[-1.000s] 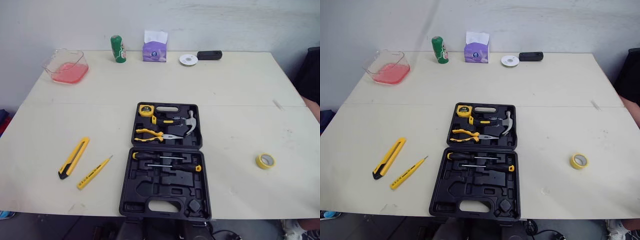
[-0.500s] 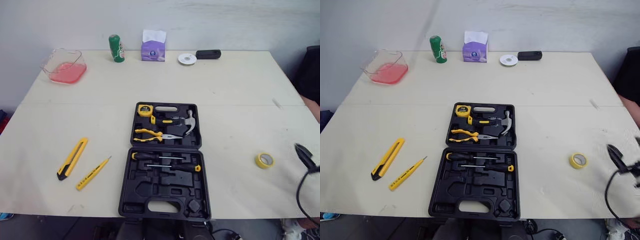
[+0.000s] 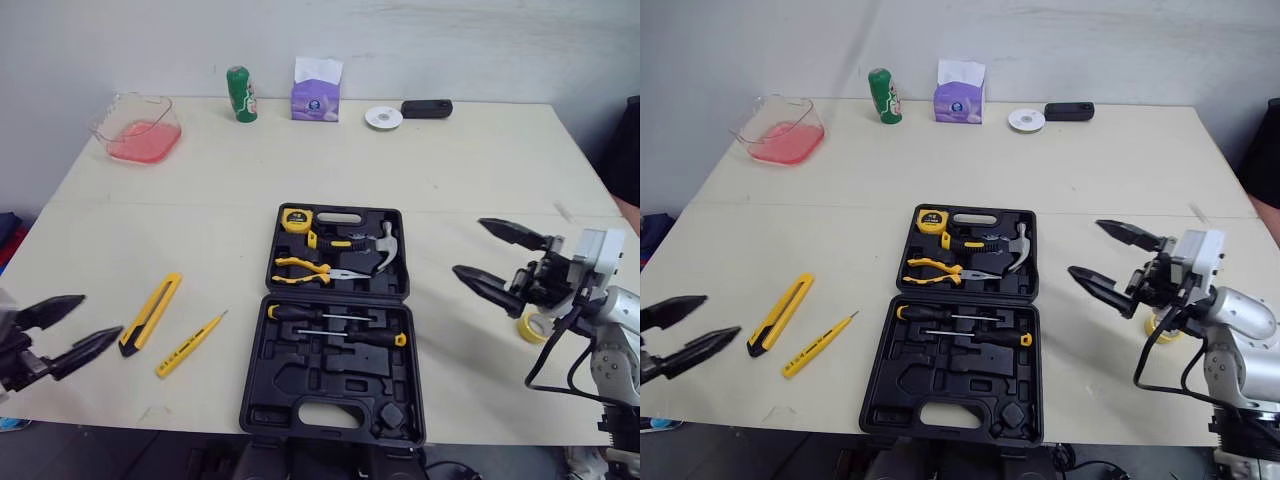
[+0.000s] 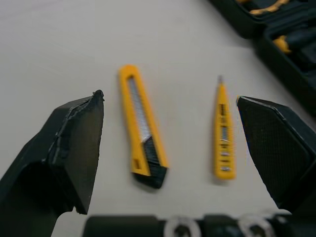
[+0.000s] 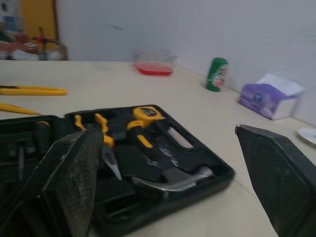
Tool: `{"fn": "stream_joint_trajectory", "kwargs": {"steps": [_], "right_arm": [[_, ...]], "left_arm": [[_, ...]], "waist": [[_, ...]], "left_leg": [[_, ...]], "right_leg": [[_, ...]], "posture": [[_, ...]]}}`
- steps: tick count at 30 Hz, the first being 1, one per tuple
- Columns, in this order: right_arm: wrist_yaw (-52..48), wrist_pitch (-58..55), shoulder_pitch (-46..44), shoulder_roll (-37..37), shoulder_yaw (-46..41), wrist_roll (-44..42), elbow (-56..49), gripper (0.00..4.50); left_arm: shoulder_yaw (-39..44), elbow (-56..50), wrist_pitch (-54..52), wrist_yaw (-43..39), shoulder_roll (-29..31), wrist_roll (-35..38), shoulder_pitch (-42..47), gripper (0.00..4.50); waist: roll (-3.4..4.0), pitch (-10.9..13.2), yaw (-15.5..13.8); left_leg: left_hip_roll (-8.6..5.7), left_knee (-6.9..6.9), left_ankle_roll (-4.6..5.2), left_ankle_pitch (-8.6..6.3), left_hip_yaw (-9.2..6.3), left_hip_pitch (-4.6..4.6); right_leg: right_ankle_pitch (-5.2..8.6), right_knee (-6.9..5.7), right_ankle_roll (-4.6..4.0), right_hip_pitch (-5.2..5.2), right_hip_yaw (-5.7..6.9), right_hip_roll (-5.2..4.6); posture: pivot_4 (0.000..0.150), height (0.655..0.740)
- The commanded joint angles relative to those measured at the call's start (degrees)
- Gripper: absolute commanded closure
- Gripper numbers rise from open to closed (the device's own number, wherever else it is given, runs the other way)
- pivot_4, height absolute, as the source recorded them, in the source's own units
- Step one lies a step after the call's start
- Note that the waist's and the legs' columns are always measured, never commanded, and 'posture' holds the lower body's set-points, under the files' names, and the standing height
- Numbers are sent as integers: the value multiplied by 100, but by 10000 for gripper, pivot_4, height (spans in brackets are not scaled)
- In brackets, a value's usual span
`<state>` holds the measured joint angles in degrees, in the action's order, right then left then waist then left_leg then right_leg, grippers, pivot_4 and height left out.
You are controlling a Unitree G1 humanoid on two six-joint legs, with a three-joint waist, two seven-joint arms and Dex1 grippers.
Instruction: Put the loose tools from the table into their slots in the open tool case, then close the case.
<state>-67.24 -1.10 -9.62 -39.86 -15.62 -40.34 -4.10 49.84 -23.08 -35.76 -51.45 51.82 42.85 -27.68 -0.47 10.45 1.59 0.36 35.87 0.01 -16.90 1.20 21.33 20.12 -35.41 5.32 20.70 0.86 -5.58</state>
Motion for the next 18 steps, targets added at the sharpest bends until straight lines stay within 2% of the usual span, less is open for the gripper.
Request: {"fn": "stream_joint_trajectory", "kwargs": {"steps": [1, 5, 9, 18], "right_arm": [[-231, -370, 11, -131, 79, -277, -527, 663], [-368, -686, -163, -81, 341, -451, -1039, 663], [-766, -807, -42, 107, 879, -620, -1759, 663], [-1201, -623, 113, 13, 1018, -273, -1572, 663]], "left_arm": [[9, -596, -556, 7, 332, 274, 38, 0], [-138, -722, -986, 110, 533, 215, 105, 0], [-717, -780, -835, 151, 534, -374, -80, 0], [-1739, -838, -227, 578, -5, -1397, -119, 0]], "waist": [[0, 0, 0], [5, 3, 28], [8, 4, 37], [-1, 4, -7]], "left_leg": [[0, 0, 0, 0, -3, 1], [-1, 0, 1, 0, -1, 2], [12, -8, -5, -1, 0, -3], [13, -12, -6, -6, -1, 3]], "right_leg": [[1, 1, -2, 0, 3, 0], [2, 3, -4, 0, 2, 0], [4, 1, -7, 2, 1, 16], [7, 18, -13, 0, 5, 16]], "posture": [[1500, 7400], [1500, 7400], [1500, 7400], [1500, 7400]]}}
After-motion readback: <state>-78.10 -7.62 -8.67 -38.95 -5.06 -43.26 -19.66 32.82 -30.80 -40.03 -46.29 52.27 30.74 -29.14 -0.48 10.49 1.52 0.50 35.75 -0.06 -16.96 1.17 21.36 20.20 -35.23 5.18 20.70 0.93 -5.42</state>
